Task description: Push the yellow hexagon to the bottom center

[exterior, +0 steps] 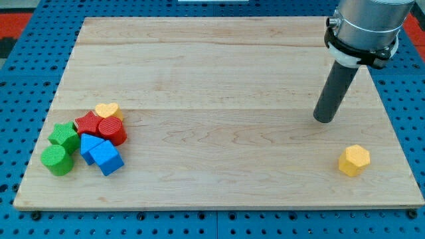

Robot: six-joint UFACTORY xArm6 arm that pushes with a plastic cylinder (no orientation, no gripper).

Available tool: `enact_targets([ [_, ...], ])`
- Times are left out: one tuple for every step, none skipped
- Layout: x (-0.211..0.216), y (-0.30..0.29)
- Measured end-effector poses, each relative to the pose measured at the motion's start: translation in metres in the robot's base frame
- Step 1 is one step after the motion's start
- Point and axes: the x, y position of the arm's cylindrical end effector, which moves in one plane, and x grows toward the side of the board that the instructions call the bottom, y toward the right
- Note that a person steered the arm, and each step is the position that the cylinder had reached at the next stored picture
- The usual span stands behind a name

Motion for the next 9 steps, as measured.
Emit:
enact_targets([
  [0.001,0.000],
  [0.002,0.000],
  [0.001,0.000],
  [-0.004,0.065],
  [0.007,0.125],
  [0.038,0.125],
  [0.040,0.130],
  [0.068,0.118],
  [0.085,0.046],
])
